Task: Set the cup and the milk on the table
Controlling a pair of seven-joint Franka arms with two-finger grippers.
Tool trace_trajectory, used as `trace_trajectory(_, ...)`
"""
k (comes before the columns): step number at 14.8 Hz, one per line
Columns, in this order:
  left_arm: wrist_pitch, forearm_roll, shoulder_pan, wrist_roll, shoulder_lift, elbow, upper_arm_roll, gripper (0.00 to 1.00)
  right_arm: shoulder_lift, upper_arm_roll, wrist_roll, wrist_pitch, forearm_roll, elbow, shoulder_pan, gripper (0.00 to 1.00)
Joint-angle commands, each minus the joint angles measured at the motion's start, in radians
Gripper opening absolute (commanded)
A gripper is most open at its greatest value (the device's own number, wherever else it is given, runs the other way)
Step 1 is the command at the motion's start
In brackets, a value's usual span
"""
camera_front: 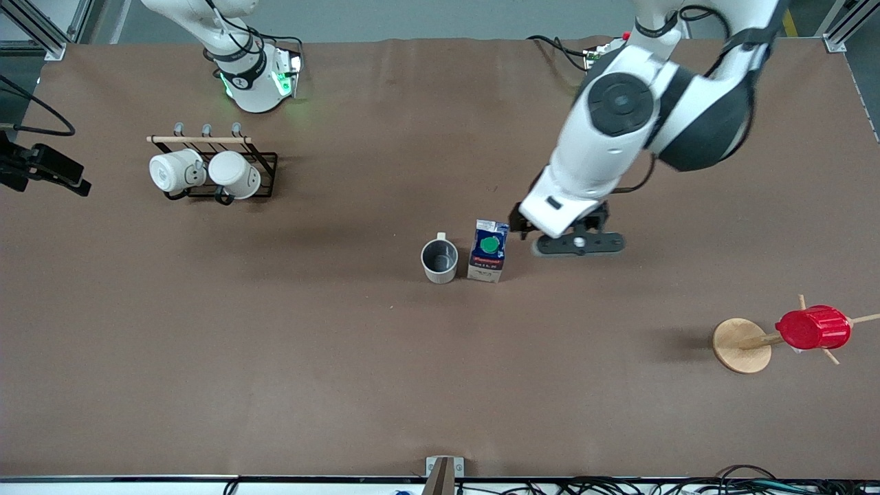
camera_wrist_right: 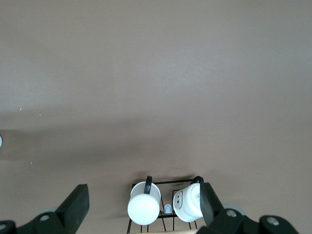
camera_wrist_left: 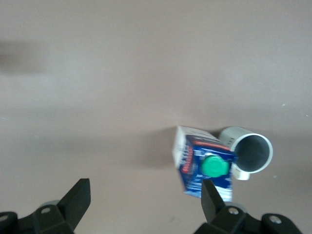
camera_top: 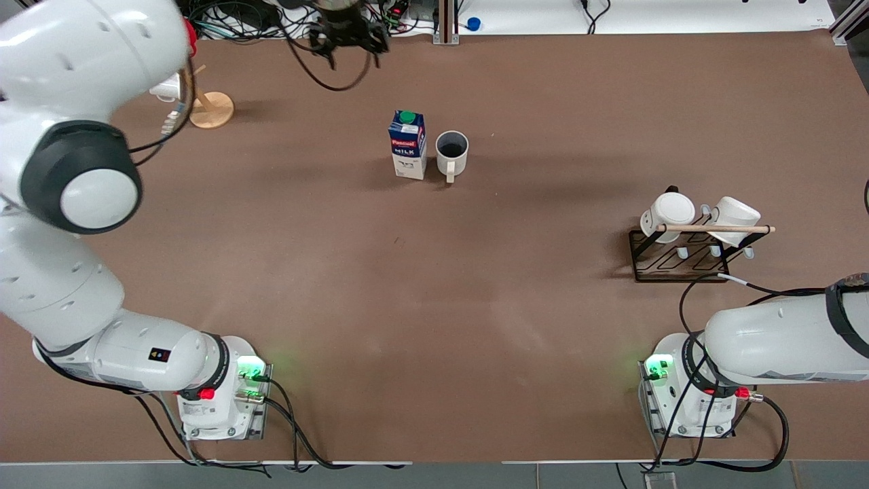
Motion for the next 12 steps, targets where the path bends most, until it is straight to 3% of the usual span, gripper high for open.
trace_trajectory(1, 0.002, -0.054, 0.094, 0.103, -0.121, -0.093, -0.007, 1.0, -0.023, 0.012, -0.002, 0.006, 0.022, -0.023, -0.017, 1.0)
trace_trajectory(9, -0.092, -0.107, 0.2, 0.301, -0.195, -0.084, 0.001, 1.0, -0.023, 0.012, 0.002, 0.0, 0.022, -0.024, -0.007, 1.0)
trace_trajectory(12, -0.116, -0.109, 0.225, 0.401, -0.215, -0.073, 0.04, 1.0, -0.023, 0.011, 0.002, 0.009, 0.024, -0.026, -0.007, 1.0)
